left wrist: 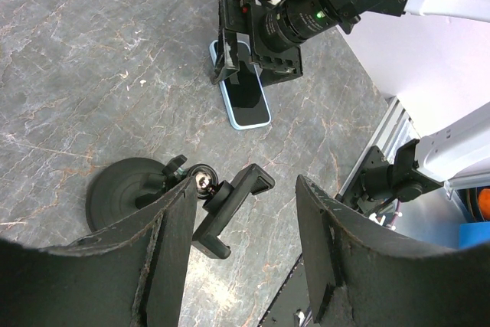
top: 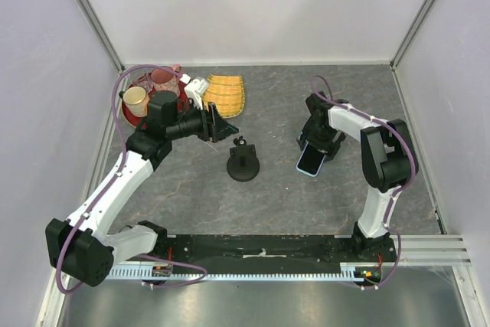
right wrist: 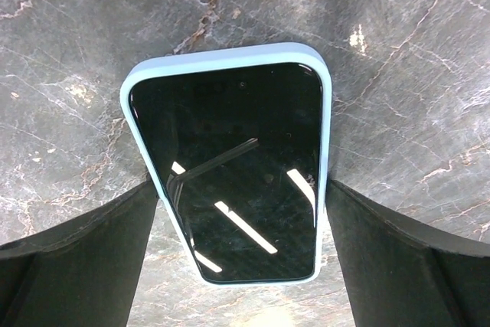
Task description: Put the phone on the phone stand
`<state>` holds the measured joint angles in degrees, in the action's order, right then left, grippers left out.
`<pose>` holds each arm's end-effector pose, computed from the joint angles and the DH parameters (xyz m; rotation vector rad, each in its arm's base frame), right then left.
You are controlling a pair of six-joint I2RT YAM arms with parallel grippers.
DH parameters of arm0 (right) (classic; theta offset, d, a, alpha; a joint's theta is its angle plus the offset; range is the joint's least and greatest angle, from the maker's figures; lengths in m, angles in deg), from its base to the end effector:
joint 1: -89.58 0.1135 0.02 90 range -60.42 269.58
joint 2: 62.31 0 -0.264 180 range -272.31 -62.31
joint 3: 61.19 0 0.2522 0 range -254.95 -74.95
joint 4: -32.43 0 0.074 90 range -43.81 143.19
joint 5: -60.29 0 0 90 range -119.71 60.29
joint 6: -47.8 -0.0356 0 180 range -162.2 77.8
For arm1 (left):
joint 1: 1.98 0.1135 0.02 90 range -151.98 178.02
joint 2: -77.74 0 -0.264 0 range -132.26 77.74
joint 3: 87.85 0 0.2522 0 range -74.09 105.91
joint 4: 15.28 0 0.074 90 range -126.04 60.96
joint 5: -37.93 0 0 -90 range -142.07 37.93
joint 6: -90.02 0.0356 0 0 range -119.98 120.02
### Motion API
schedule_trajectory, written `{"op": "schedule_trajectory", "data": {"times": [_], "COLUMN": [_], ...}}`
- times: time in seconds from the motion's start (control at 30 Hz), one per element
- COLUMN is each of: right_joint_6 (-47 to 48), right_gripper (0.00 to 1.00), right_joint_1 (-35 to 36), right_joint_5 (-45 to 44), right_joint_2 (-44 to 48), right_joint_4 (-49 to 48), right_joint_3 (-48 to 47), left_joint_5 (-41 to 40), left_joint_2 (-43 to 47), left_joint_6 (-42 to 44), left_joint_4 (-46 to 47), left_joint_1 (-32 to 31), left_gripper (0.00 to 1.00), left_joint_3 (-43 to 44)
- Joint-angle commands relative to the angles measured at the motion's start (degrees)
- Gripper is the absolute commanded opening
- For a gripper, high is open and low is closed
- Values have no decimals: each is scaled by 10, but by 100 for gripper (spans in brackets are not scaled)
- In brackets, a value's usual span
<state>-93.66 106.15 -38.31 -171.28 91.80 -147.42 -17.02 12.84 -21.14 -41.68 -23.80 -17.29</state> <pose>0.3402 0.0957 0.1575 0.8968 2.8030 -0.0699 0.2295 -0.1139 0.3409 0.4416 1.9701 -1.0787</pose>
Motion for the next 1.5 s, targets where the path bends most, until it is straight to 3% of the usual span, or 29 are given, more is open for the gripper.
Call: {"op": "schedule_trajectory", "data": {"times": [0.0, 0.2, 0.23, 0.3, 0.33, 0.43, 0.67, 0.7, 1.3, 1.47], "right_joint_6": [-20, -30, -29, -24, -22, -21, -25, -24, 19, 63], "right_gripper": [97, 81, 71, 63, 53, 37, 12, 1, 0, 0], "right_joint_1": [14, 16, 17, 18, 18, 17, 18, 18, 28, 69], "right_joint_5": [2, -26, -27, -32, -33, -22, -16, -15, -7, -31], "right_joint_2": [-52, -51, -49, -50, -49, -42, 23, 31, 153, 308], "right_joint_4": [4, 14, 12, 12, 11, 0, -31, -33, -93, -206], "right_joint_3": [11, 14, 16, 18, 18, 26, 51, 54, 68, 110], "left_joint_5": [12, 12, 13, 13, 13, 14, 13, 15, 27, 70], "left_joint_2": [2, 1, 0, 1, 0, 0, -1, -1, 0, 0], "left_joint_6": [-13, -14, -14, -14, -14, -15, -15, -16, -21, -32], "left_joint_4": [23, 24, 23, 23, 24, 23, 23, 24, 32, 66], "left_joint_1": [4, 4, 4, 4, 4, 4, 3, 4, 3, 2], "left_gripper": [60, 60, 61, 61, 60, 61, 61, 60, 61, 63], "left_joint_3": [0, 0, 0, 0, 1, 0, 0, 0, -4, -12]}}
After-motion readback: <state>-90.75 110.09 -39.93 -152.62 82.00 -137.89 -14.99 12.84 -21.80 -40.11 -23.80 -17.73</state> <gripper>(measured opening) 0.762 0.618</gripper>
